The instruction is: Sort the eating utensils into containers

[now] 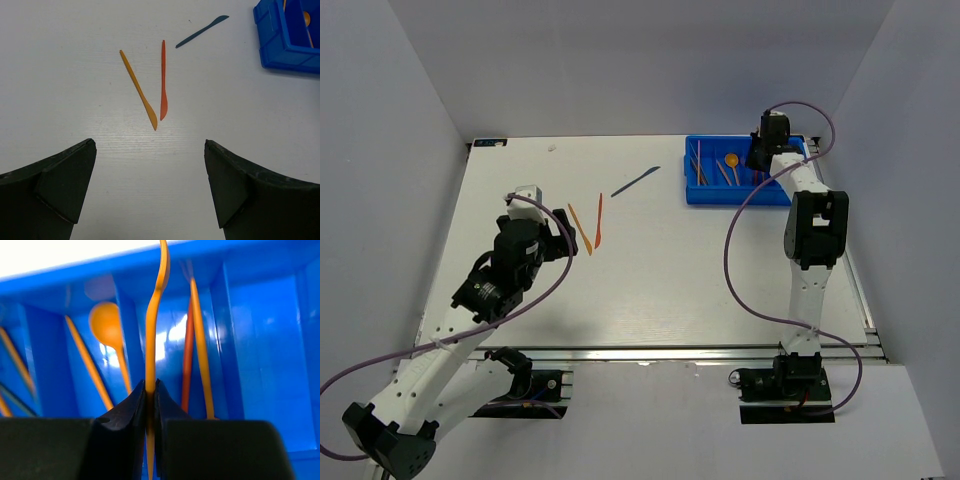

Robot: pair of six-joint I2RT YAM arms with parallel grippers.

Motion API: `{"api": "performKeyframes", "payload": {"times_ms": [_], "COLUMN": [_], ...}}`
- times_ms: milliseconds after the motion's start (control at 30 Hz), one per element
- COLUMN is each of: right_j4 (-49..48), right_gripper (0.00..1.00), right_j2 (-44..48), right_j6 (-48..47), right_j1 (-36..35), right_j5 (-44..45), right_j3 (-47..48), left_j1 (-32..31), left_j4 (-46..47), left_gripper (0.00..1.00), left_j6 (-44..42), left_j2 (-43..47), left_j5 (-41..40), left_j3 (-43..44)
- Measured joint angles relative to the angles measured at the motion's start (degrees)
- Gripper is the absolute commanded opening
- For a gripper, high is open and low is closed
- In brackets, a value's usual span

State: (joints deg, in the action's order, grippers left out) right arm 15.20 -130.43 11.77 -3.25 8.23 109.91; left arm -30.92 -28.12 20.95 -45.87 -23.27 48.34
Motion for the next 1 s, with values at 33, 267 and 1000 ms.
{"api": "performKeyframes", "payload": {"times_ms": [33,267,1000], "right_j4": [-0.09,-0.2,2.89], "right_gripper": [0.0,0.35,0.48], "right_j2": [0.0,0.0,14.05], "right_j6": [-0.13,-0.37,-1.49], "right_j1": [0.0,0.02,0.13], "right_j5": [0.07,0.24,1.51], "right_j3": [-0.72,-2.1,-1.16], "left_j1": [0.0,0.0,0.85], "left_j4": [0.02,0.17,-0.59], "left_gripper": [0.98,0.98,0.98], "left_j6": [-0.02,-0.11,4.92], "left_j2": [-0.09,-0.15,-11.04], "left_j5": [0.0,0.15,-0.76], "left_j3": [0.0,0.0,1.27]}}
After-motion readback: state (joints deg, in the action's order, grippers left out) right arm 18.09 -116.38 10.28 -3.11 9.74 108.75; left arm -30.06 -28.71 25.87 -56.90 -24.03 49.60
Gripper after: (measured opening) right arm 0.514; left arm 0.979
